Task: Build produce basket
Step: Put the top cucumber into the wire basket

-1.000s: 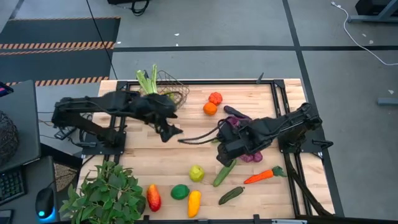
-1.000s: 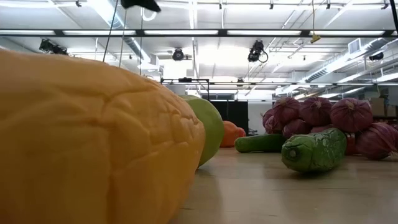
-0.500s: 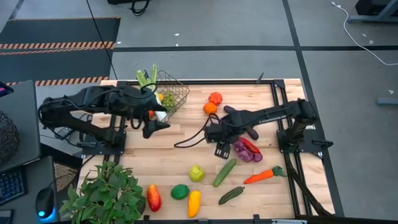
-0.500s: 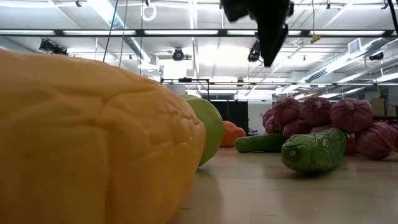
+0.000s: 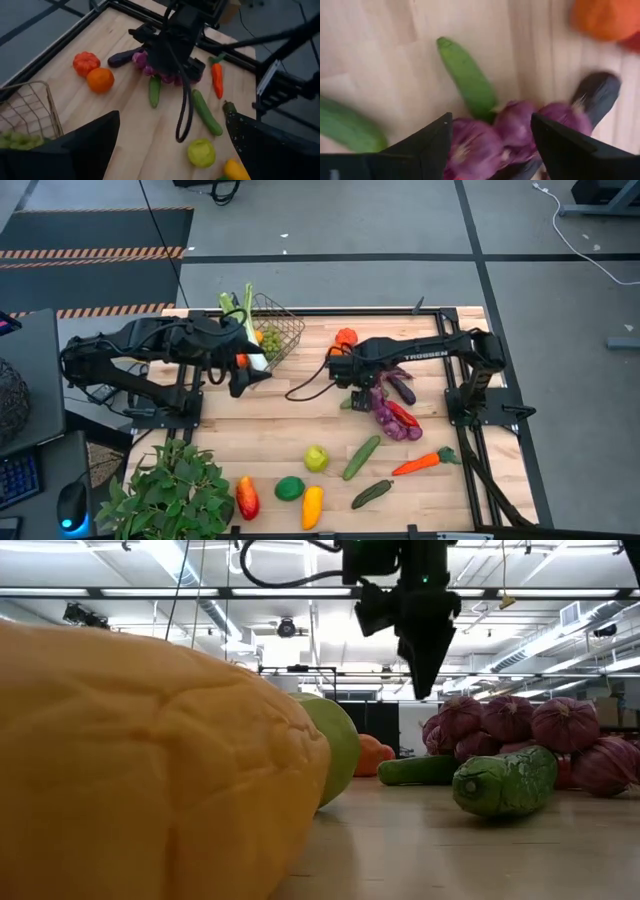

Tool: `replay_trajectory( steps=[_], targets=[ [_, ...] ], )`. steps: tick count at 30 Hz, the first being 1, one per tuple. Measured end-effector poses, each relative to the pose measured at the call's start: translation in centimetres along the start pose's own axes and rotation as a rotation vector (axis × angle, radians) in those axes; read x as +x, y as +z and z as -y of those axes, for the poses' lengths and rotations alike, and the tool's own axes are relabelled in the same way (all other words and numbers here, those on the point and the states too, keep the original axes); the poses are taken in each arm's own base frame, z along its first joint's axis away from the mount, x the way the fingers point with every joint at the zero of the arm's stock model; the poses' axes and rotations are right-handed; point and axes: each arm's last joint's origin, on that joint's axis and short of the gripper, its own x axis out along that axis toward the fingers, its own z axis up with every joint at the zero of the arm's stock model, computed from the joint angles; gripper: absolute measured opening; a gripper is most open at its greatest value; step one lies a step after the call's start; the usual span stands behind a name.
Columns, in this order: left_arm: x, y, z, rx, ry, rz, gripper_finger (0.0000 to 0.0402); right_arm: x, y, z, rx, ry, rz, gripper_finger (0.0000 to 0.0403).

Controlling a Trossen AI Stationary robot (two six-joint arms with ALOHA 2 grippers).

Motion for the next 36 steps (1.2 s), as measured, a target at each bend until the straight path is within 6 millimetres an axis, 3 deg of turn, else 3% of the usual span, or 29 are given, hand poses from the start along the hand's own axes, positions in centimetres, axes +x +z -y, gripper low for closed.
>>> replay_trajectory(
  steps=[12, 18, 28, 36],
  targets=[
    [0.0, 0.1, -0.1, -0.153, 0.04, 0.03, 0.0373, 3.4, -1.1, 2.1, -0.102, 0.004, -0.069, 0.0395],
    [0.0, 0.1, -0.1, -0.178, 0.039, 0.032, 0.0373, 4.9, -2.0, 2.2, -0.096, 0.044, -0.114, 0.0388],
    [0.0, 0.2, -0.1, -0.257, 0.052, 0.046, 0.0373, 5.2, -1.7, 0.9, -0.138, 0.133, -0.054, 0.0385],
    [0.2, 0.2, -0.1, -0.325, 0.054, 0.044, 0.0373, 7.4, -1.9, 0.7, -0.164, 0.132, 0.023, 0.0371]
  ],
)
